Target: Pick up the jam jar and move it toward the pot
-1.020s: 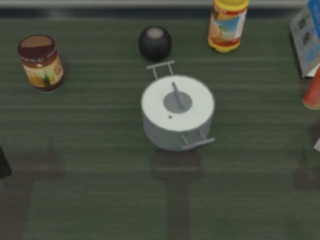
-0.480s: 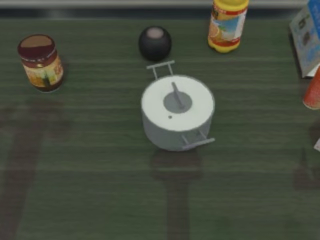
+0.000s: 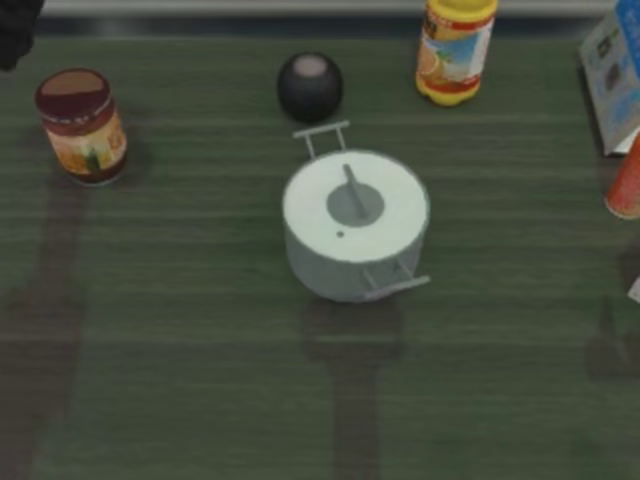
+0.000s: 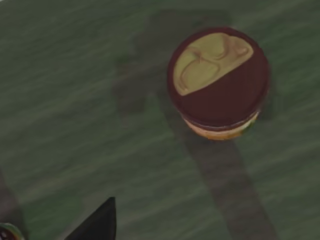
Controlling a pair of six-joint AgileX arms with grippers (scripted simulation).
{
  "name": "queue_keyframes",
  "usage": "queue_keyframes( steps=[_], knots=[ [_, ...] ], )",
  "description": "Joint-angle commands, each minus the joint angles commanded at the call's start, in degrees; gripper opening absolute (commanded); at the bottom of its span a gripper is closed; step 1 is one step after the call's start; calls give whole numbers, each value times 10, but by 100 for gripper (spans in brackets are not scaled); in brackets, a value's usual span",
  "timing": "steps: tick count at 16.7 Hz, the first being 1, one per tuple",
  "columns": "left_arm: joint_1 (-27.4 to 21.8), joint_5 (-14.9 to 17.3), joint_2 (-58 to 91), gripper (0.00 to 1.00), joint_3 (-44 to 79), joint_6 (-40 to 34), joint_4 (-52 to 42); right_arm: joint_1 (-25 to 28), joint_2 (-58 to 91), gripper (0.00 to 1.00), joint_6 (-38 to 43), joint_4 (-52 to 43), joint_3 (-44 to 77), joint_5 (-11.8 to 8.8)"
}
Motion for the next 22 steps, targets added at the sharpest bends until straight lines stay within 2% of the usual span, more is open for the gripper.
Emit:
queue_keyframes(
  steps=[6, 11, 15, 22],
  knots=[
    [0, 18, 305, 100, 319, 79, -171, 0, 0, 100, 0, 0, 0, 0],
    [0, 28, 471, 100, 502, 124, -263, 0, 0, 100, 0, 0, 0, 0],
    [0, 31, 521, 100, 561, 137, -290, 0, 0, 100, 0, 0, 0, 0],
    [-1, 31, 519, 100, 550, 136, -279, 0, 0, 100, 0, 0, 0, 0]
  ],
)
